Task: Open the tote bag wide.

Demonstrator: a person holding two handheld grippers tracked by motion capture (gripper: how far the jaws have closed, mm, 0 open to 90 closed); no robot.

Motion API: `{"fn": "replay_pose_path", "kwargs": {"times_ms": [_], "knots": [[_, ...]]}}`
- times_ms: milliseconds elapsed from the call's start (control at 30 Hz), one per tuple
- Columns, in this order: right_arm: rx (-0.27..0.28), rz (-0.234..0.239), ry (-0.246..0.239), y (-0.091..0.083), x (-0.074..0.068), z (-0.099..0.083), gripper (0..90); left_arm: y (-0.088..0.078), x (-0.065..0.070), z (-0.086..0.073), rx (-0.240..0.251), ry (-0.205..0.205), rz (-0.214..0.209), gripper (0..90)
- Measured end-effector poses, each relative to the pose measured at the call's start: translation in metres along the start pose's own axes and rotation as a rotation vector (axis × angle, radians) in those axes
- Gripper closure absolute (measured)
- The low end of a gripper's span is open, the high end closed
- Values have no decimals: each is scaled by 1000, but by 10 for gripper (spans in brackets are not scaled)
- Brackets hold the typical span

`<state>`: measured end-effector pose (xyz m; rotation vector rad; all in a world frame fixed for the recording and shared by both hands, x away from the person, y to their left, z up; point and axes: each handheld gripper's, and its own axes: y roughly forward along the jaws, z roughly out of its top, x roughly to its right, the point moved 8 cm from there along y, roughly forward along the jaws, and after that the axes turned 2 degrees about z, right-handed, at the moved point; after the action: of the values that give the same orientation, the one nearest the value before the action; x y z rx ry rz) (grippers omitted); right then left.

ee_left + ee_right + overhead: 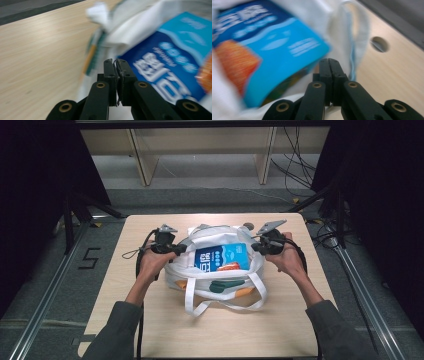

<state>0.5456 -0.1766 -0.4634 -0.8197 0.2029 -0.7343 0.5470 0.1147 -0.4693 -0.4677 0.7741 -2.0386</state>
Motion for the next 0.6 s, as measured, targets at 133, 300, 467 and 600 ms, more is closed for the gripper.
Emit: {"fn": "replay_pose_path", "kwargs": {"times_ms": [133, 300, 467, 600], "knots": [[-104, -72, 31, 29, 24, -15, 900, 27, -15, -14, -75, -38, 63, 891], [-151, -30, 105, 54, 27, -38, 900, 33, -21, -18, -80, -69, 53, 893], [-109, -60, 54, 37, 20, -26, 900, 23, -13, -16, -64, -31, 83, 874], [-43, -9, 47, 9, 6, -15, 900, -5, 1, -19, 17, -24, 31, 826]]}}
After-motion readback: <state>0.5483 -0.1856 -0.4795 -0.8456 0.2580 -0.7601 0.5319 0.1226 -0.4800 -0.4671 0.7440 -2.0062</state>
